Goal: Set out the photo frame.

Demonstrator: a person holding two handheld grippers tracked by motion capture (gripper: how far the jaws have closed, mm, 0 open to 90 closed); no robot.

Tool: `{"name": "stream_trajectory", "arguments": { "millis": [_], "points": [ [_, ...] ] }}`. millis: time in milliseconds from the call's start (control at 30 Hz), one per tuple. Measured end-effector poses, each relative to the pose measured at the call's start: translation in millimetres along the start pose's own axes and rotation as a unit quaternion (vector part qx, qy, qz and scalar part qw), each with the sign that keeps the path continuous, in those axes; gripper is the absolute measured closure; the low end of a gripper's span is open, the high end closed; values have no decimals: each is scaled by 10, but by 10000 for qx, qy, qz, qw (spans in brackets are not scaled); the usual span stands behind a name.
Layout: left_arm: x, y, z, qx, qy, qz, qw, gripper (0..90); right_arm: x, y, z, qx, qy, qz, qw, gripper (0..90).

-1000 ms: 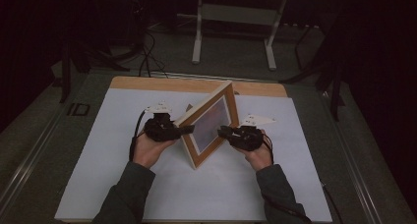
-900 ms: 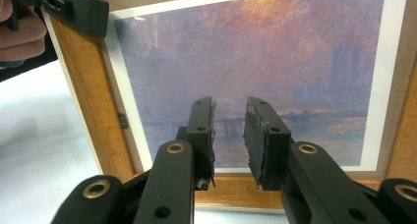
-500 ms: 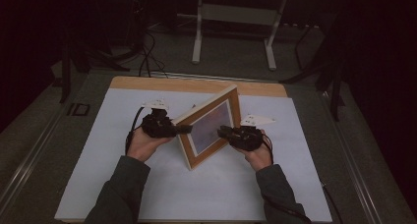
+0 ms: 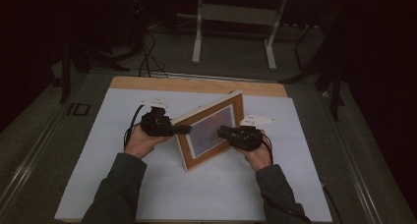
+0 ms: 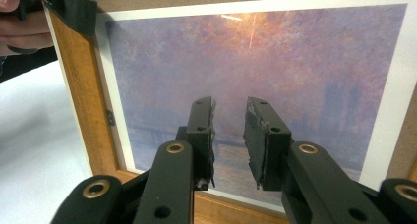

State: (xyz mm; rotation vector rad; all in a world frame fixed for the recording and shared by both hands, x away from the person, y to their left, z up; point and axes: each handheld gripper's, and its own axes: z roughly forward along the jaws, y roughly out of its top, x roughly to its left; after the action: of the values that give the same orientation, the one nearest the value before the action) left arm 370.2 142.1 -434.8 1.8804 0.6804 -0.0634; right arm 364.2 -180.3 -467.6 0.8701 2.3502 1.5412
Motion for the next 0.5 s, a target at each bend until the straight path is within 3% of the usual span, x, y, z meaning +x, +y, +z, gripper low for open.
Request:
{"name": "stream_trajectory", "arguments": {
  "millis": [267,500],
  "points": [
    [-149,-46,-102,-337,725,-237,9965,644,-60,-14,-43,-3,-213,0,9998,716],
    [-270,-151,-135,-431,976,-293,9939,648,-181,7,-108,-19,-517,54,9986,703]
  ]
}}
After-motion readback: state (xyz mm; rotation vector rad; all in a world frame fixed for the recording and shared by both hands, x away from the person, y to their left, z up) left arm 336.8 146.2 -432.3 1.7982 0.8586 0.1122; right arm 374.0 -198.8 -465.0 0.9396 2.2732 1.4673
